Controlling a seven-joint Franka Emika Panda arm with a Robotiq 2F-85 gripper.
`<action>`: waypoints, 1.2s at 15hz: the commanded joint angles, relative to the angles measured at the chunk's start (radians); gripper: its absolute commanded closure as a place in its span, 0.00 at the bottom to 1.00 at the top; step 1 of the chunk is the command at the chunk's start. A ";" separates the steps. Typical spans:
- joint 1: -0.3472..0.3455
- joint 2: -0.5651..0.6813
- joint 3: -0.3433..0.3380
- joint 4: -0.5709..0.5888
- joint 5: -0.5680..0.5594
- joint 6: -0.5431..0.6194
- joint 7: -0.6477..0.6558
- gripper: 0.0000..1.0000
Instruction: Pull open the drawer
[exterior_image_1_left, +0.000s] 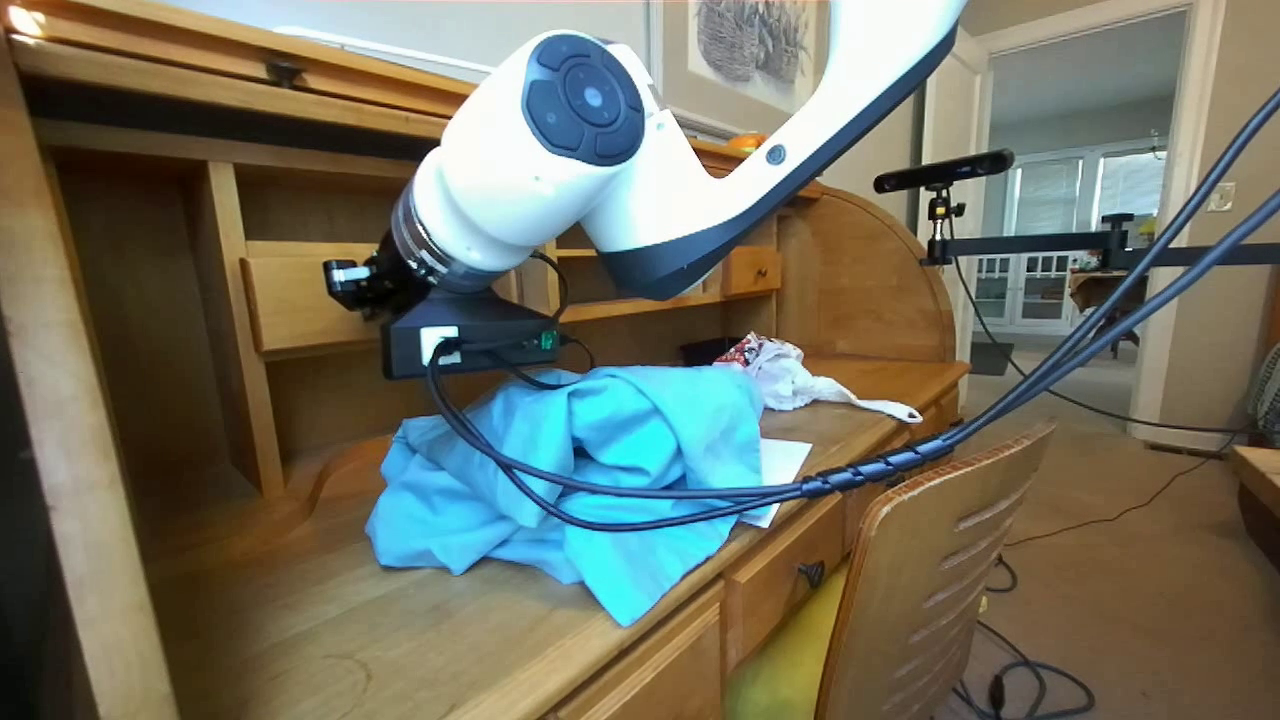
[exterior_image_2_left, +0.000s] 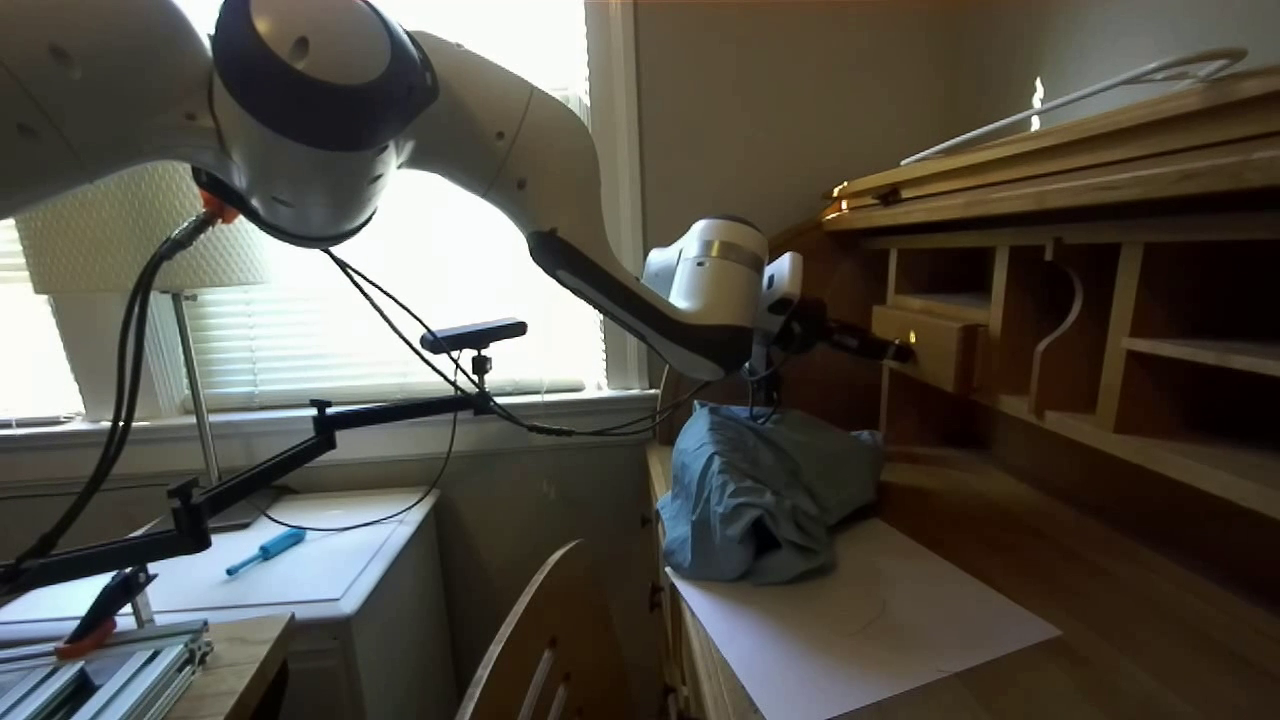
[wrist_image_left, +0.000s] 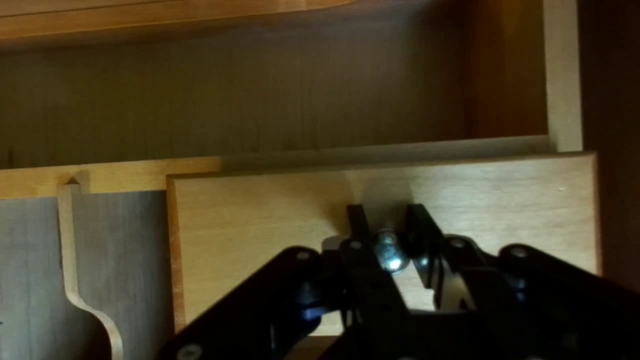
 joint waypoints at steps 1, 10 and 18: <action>0.020 -0.006 -0.012 -0.006 -0.033 0.024 0.040 0.94; 0.053 -0.039 -0.044 -0.060 -0.092 0.073 0.096 0.94; 0.086 -0.051 -0.091 -0.088 -0.168 0.136 0.180 0.94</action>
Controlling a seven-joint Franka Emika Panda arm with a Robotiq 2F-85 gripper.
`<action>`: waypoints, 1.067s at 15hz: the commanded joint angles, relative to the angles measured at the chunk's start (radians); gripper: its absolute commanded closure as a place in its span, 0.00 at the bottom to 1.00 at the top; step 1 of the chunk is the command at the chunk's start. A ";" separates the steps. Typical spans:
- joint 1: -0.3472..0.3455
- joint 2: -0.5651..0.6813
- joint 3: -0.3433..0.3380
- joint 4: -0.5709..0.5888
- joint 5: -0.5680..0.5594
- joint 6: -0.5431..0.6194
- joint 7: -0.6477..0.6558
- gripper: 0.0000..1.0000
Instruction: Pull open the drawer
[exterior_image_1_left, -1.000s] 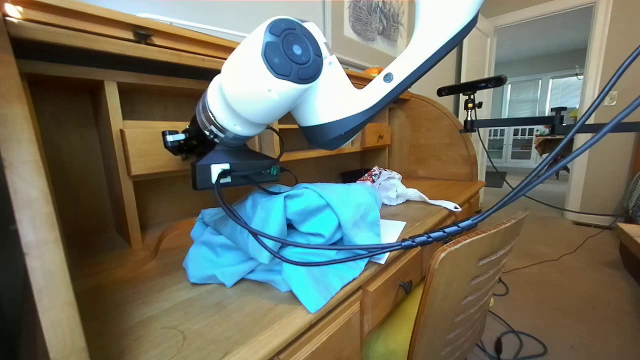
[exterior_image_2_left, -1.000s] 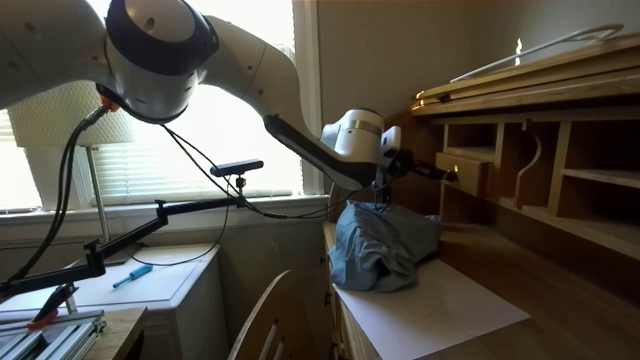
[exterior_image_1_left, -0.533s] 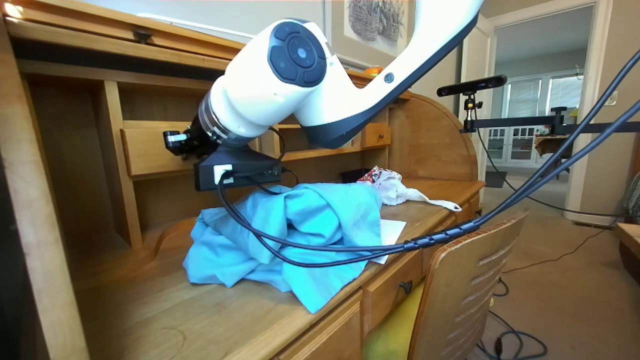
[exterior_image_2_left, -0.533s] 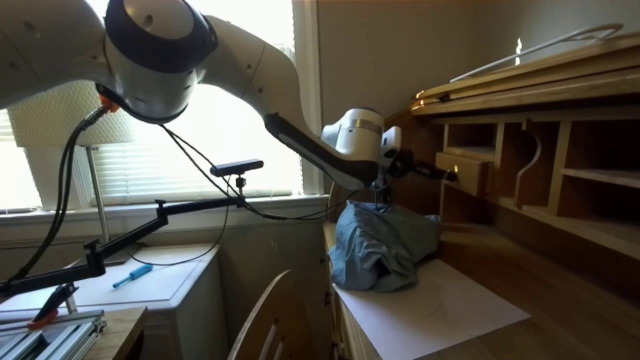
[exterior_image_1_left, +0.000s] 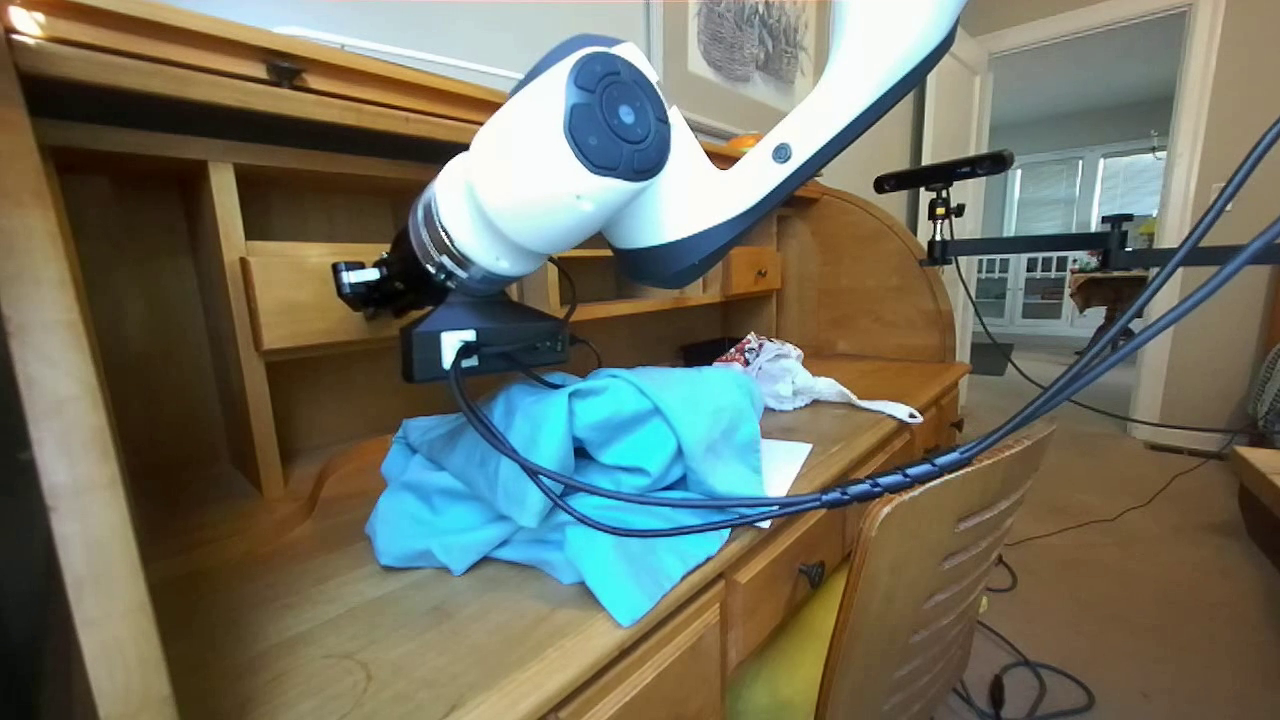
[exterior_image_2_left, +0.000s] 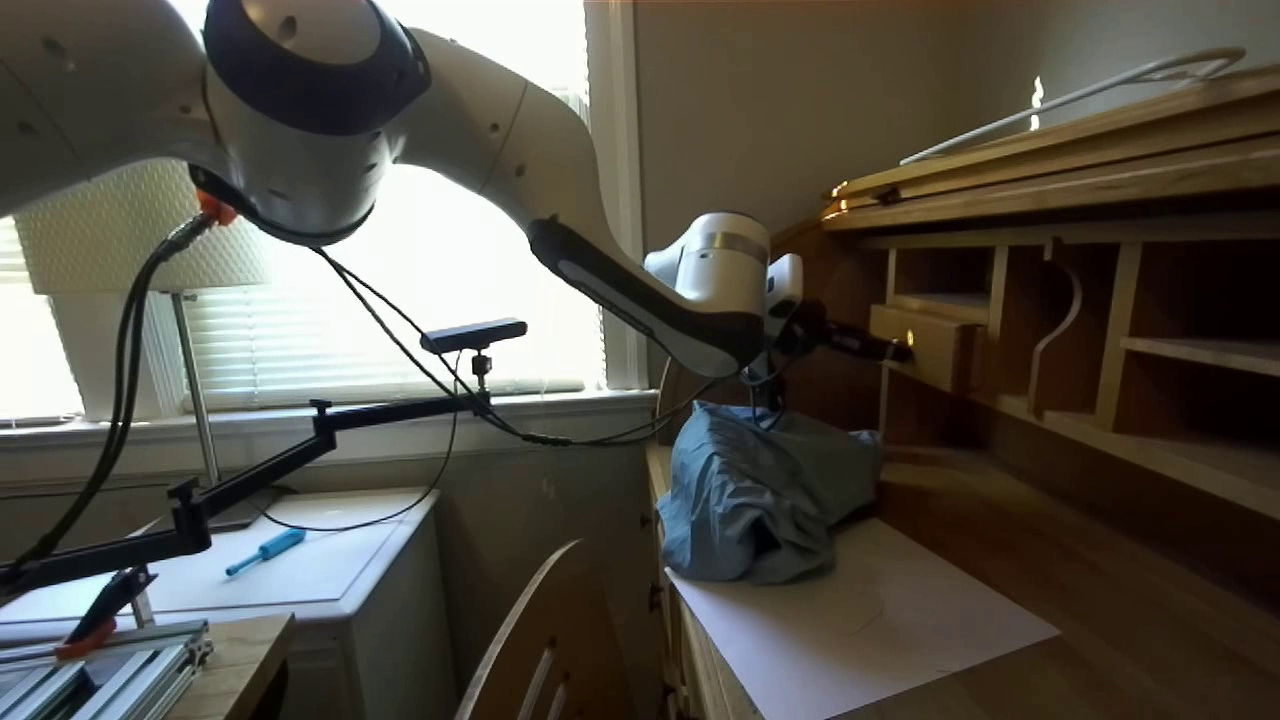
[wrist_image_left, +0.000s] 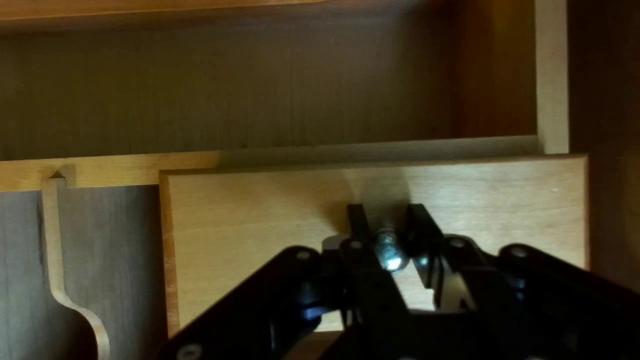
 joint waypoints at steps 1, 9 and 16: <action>0.054 -0.043 -0.027 -0.049 -0.089 0.085 0.099 0.94; 0.096 -0.021 -0.072 -0.037 -0.210 0.077 0.262 0.94; 0.119 -0.001 -0.064 -0.038 -0.190 -0.023 0.295 0.94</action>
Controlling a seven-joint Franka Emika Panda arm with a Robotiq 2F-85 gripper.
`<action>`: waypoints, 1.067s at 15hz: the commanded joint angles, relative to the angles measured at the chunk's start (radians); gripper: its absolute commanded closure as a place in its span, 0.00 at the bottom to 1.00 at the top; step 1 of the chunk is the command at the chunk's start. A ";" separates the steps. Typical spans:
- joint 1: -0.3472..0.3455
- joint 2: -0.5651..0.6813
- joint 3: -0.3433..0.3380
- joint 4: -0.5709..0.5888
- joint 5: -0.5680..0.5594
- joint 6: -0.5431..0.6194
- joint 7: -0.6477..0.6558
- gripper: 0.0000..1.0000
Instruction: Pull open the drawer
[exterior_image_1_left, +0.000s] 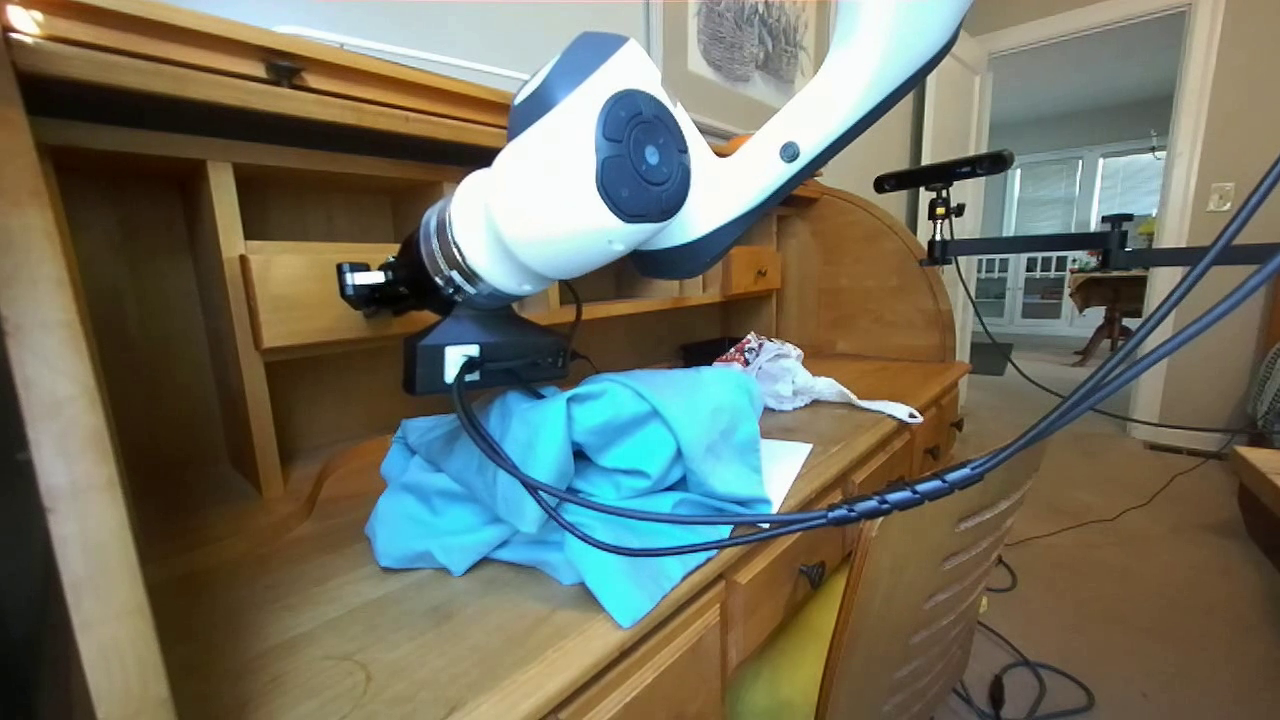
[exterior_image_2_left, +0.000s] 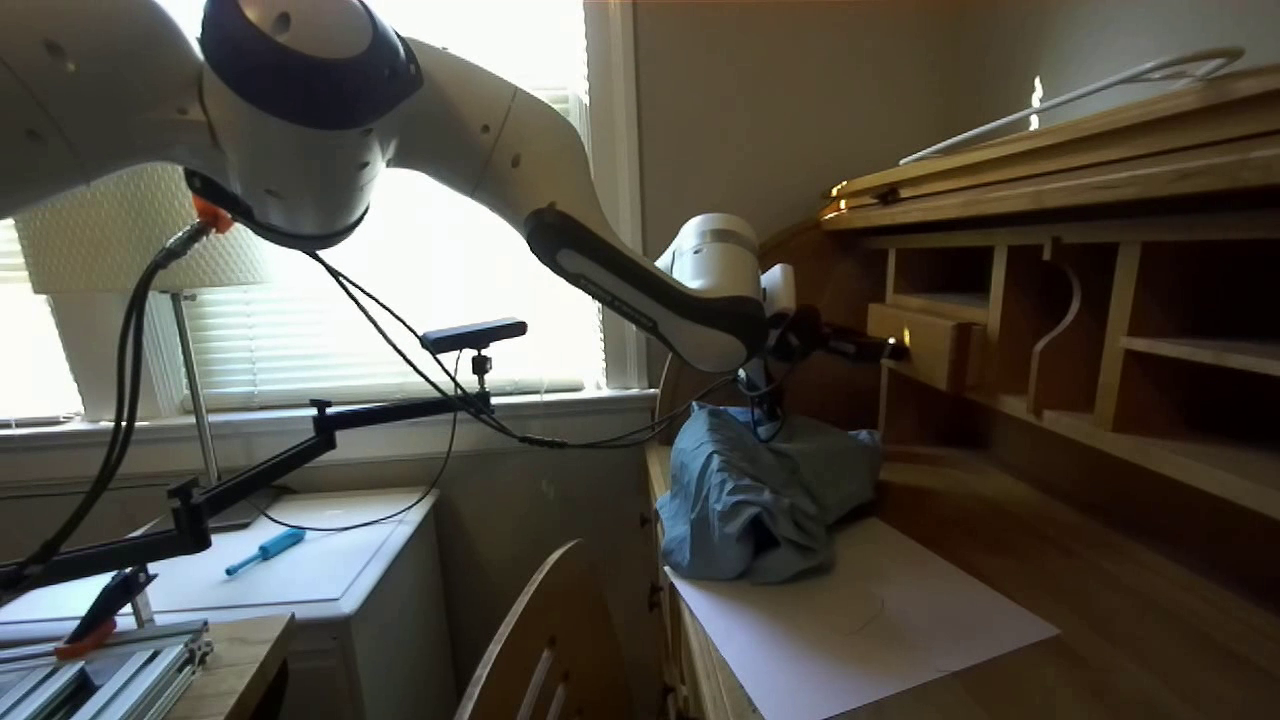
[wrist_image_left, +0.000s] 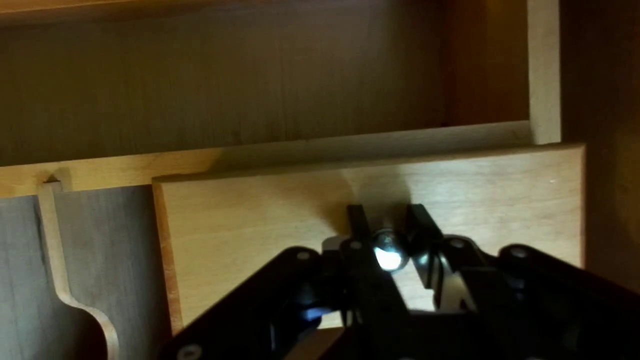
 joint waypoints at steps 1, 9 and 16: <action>0.065 -0.010 0.003 -0.012 -0.035 -0.016 0.059 0.94; 0.076 -0.009 0.018 -0.019 0.004 -0.076 0.109 0.94; 0.086 -0.013 0.016 -0.026 -0.038 -0.087 0.188 0.94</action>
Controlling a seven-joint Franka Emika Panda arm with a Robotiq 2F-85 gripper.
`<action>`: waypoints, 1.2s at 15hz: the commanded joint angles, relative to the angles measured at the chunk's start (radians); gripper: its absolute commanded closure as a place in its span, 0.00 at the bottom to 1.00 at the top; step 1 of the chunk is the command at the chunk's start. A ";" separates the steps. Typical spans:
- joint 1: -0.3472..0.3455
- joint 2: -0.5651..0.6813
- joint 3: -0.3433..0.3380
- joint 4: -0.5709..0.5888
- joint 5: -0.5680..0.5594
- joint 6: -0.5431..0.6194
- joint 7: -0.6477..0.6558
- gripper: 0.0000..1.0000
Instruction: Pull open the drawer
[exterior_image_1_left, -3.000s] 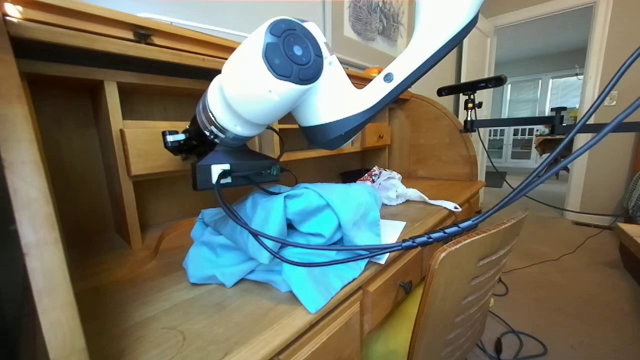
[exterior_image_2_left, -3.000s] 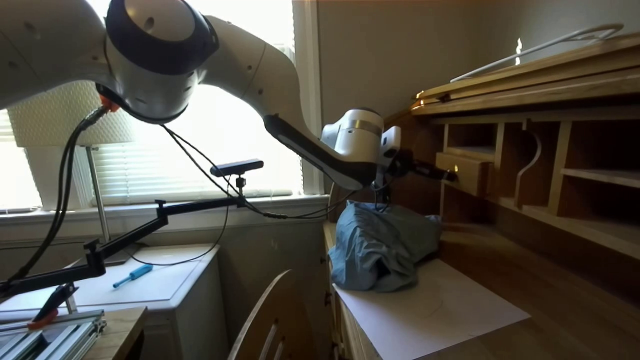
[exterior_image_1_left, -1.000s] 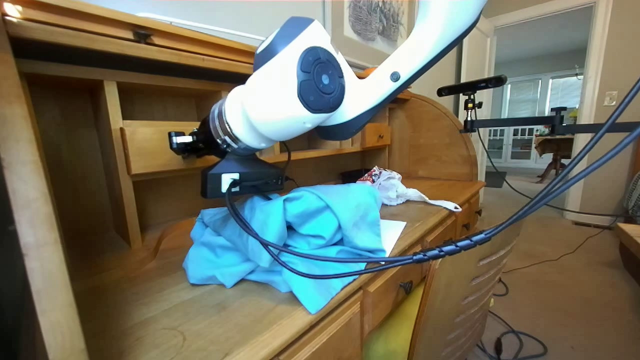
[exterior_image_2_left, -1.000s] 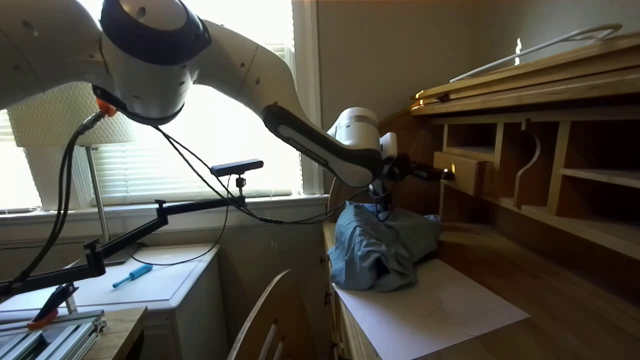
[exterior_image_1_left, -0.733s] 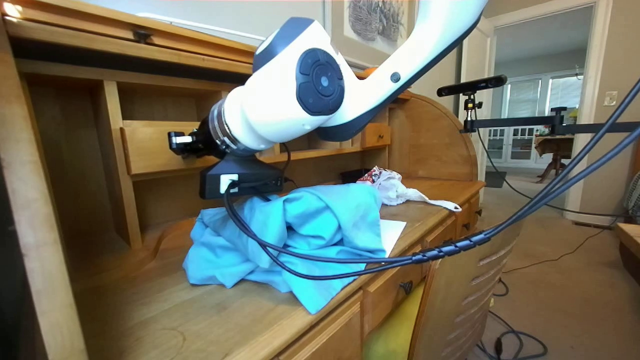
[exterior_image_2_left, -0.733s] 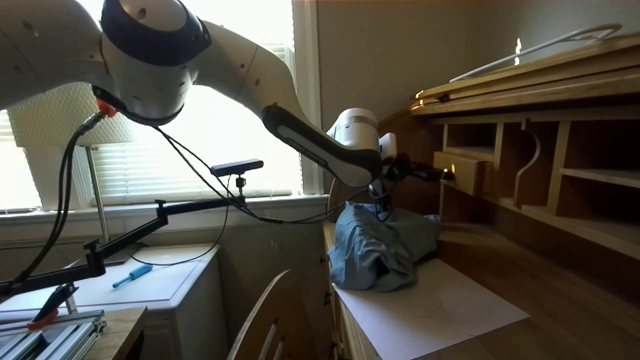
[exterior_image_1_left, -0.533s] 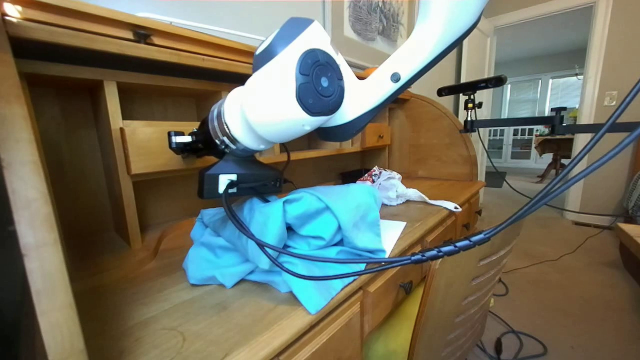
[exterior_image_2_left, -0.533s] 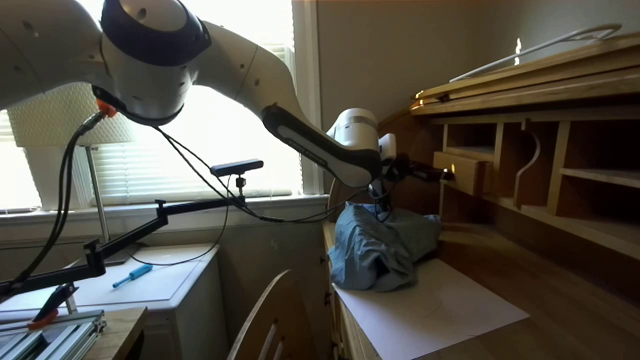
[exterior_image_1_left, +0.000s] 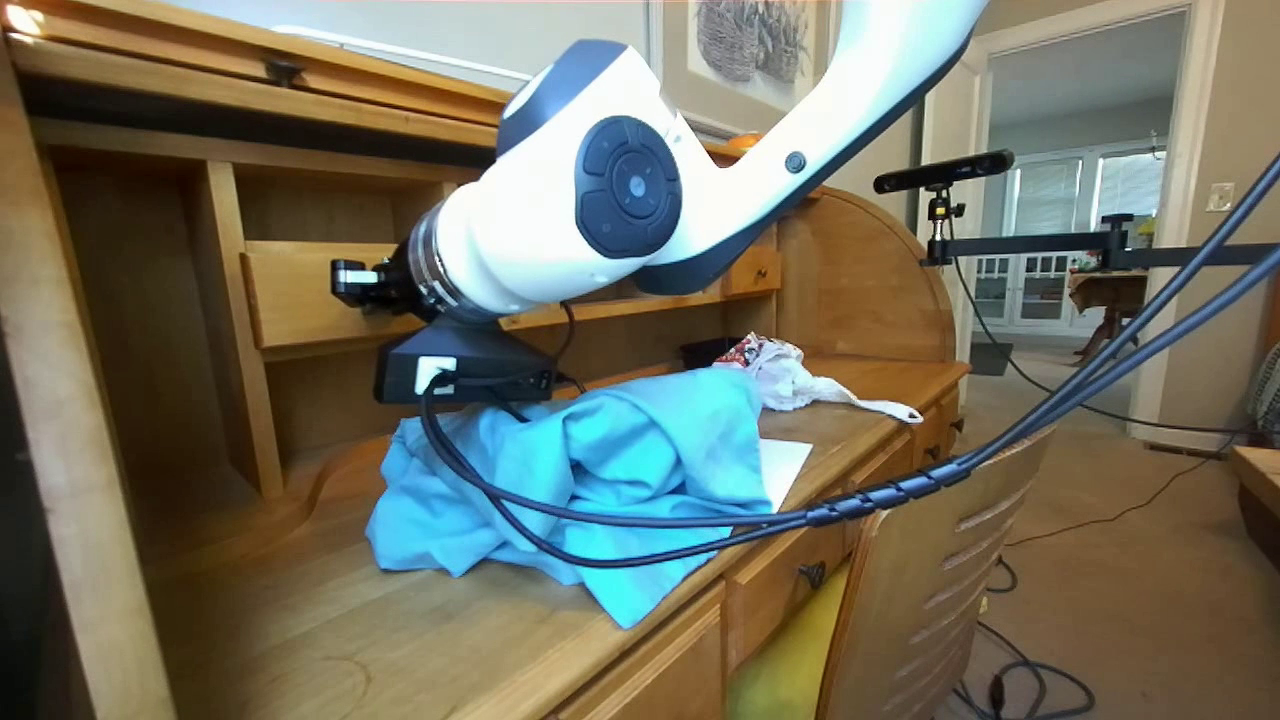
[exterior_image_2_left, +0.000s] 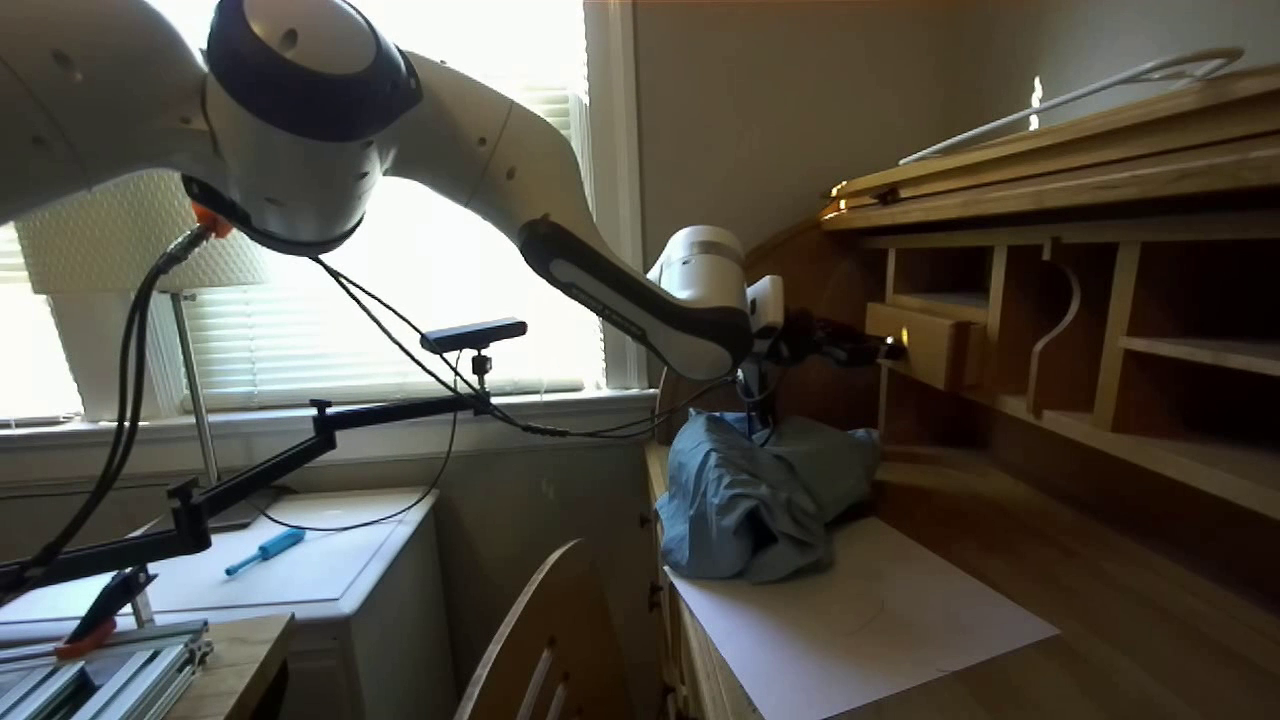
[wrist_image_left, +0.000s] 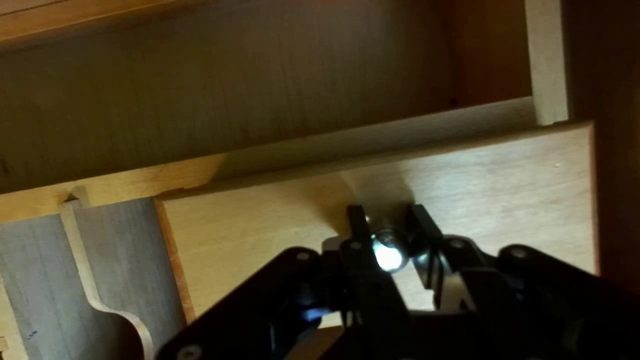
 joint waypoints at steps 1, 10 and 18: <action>0.064 -0.029 0.005 -0.028 -0.041 0.017 0.073 0.94; 0.065 -0.010 0.003 -0.047 -0.035 0.021 0.005 0.94; 0.063 -0.017 0.007 -0.051 -0.022 0.016 -0.016 0.94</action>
